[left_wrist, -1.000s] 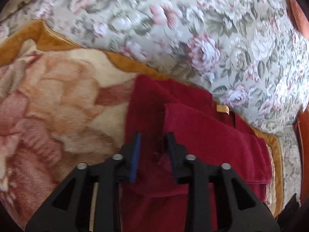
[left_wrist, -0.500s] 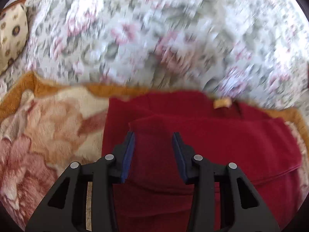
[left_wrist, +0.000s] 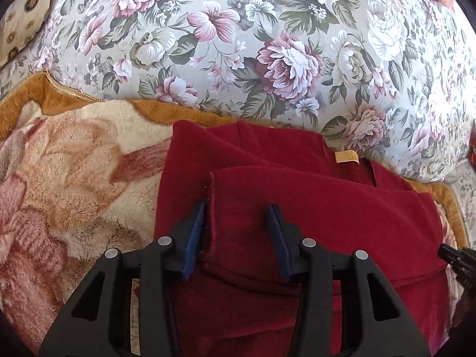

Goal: Fold small clothes

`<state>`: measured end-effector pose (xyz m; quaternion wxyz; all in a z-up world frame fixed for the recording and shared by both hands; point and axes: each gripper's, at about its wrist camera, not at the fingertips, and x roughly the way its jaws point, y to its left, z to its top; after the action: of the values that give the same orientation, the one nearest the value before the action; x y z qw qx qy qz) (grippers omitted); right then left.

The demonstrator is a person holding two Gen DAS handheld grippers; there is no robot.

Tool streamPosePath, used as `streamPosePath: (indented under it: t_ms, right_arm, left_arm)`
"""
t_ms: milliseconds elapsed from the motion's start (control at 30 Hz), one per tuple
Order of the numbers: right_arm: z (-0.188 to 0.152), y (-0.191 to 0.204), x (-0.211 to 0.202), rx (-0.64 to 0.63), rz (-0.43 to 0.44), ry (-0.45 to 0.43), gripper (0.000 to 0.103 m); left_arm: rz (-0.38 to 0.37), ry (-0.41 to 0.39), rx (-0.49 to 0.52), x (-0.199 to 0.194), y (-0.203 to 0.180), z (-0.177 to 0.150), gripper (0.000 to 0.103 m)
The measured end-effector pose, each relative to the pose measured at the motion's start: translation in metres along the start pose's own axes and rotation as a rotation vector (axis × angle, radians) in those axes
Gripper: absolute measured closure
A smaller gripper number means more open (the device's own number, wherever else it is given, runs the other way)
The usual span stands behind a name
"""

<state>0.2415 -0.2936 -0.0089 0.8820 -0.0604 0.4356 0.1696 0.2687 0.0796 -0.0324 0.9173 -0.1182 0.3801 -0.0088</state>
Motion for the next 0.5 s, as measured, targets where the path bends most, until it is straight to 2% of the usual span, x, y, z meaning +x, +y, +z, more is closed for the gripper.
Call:
streamPosePath:
  t_ms: [67,133,200,267,367,433,500]
  right_arm:
    - [0.008,-0.003,-0.009,0.026,0.015,-0.014,0.098]
    - [0.022,-0.005,-0.020,0.053,0.008,-0.083,0.098]
    - [0.038,-0.006,-0.017,0.073,-0.009,-0.105,0.098]
    - [0.053,-0.005,-0.003,0.074,-0.028,-0.090,0.098]
    - [0.058,-0.001,0.037,0.040,-0.017,0.048,0.096]
    - [0.051,0.007,0.042,-0.050,-0.072,0.021,0.093]
    - [0.049,0.005,0.040,-0.033,-0.071,0.023,0.092]
  left_arm:
    - [0.011,-0.002,0.008,0.001,-0.001,0.000,0.060]
    - [0.025,-0.003,0.021,0.002,-0.004,0.000,0.059]
    - [0.034,-0.003,0.031,0.002,-0.006,0.000,0.058]
    - [0.035,-0.001,0.032,0.003,-0.005,0.000,0.058]
    - [0.037,0.001,0.034,0.003,-0.006,0.000,0.057]
    - [0.045,0.003,0.040,0.003,-0.008,-0.001,0.057]
    - [0.052,0.002,0.045,0.004,-0.009,-0.001,0.057]
